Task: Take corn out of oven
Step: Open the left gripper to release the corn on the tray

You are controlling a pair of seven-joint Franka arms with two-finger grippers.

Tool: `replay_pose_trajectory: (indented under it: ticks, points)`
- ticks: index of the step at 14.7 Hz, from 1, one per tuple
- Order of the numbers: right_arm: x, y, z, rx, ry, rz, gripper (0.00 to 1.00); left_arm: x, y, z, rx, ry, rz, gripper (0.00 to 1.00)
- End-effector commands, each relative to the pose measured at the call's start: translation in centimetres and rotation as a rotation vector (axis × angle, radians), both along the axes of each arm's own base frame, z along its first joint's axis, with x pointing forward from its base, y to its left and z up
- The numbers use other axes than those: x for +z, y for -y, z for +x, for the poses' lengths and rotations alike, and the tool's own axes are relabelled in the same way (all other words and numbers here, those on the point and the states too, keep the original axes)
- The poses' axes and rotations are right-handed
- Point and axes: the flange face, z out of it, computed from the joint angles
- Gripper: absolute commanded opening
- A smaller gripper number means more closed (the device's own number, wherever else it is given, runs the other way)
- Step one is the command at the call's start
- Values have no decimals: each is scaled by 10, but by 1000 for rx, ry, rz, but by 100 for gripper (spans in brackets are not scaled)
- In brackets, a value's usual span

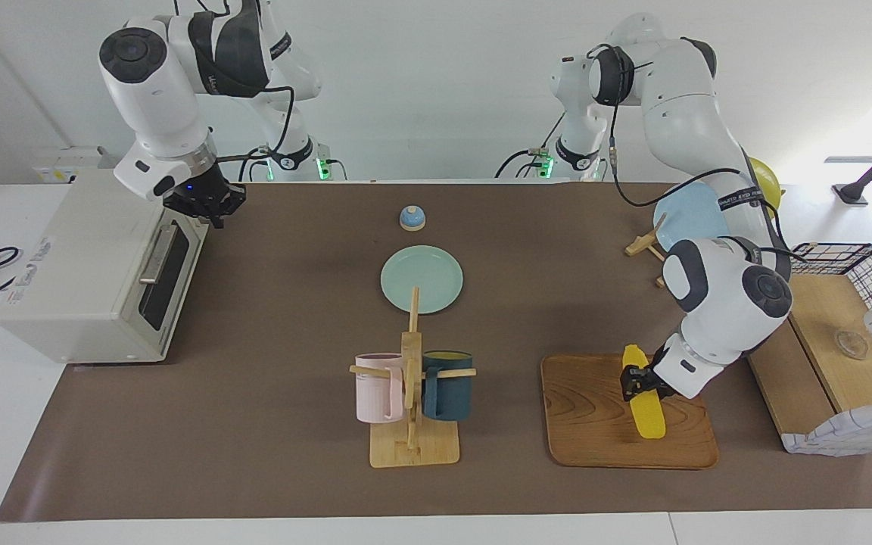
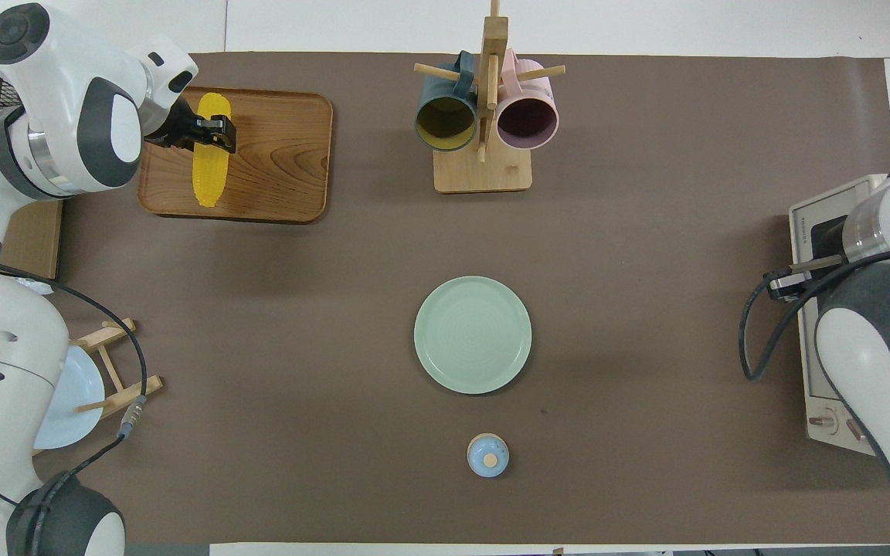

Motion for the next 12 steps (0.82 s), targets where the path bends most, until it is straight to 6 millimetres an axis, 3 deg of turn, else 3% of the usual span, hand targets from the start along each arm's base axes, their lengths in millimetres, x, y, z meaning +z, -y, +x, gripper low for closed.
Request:
replay_pose_trajectory:
  ticks: [1, 4, 7, 8, 9, 10, 12]
  points:
    - [18, -17, 11, 11, 16, 53, 100, -17, -4, 1, 80, 68, -6, 0]
    - [43, -23, 18, -78, 11, 59, 100, -24, -2, 0, 89, 83, -7, 0]
    - [47, -27, 24, -85, -11, 72, 100, -22, -8, 1, 89, 85, -1, 0]
    - [46, -26, 23, -87, -16, 72, 100, -22, -9, 1, 80, 84, 9, 10]
    - [45, -25, 23, -89, -16, 73, 100, -23, -7, 1, 71, 88, 17, 95]
    - [44, -25, 23, -93, -20, 72, 100, -22, -6, 1, 67, 88, 21, 100]
    - [41, -17, 22, -131, -37, 53, 100, -22, -6, 1, 68, 88, 20, 100]
